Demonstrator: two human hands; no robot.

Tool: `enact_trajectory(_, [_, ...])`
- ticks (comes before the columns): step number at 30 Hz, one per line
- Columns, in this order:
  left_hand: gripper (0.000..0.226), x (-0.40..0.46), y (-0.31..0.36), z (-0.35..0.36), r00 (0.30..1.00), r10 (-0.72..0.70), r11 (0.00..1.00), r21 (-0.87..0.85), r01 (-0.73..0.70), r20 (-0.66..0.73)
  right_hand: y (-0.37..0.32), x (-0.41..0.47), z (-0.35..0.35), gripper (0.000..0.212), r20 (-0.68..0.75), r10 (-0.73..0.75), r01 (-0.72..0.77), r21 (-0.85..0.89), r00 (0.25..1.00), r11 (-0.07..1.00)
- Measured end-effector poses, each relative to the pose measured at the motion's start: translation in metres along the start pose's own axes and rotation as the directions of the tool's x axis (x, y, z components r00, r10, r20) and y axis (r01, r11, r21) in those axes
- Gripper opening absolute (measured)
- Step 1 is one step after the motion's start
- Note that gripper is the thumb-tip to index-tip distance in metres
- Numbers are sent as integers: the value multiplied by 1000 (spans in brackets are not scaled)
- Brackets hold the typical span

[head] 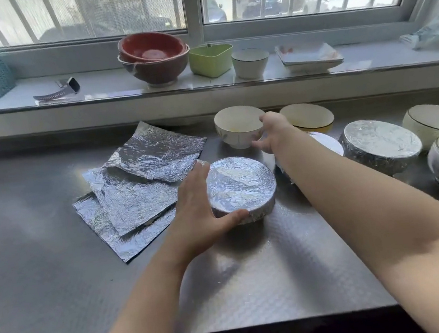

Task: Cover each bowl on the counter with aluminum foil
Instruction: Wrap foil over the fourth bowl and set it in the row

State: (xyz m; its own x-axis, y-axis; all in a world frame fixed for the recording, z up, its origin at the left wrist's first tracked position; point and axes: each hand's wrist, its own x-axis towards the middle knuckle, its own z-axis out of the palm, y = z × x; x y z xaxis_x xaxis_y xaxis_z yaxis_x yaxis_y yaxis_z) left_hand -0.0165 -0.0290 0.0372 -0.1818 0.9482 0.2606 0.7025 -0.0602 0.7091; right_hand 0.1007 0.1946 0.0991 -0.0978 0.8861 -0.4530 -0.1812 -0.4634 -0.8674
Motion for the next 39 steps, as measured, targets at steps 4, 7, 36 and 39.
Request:
enact_trajectory(4, [120,0,2,2,1000,-10,1000,11,10,13,0,1,12,45,-36,52,-51,29,998,998])
enact_trajectory(7, [118,-1,4,2,1000,-9,1000,13,9,13,4,5,17,43,-37,84,-81,91,996,993])
enact_trajectory(36, [106,106,2,12,993,-114,993,-9,114,40,-37,-68,-47,7,245,-58,-30,342,968,939])
enact_trajectory(39, [95,135,-6,19,990,-134,991,9,134,39,-39,-75,-62,23,270,-62,-49,386,961,921])
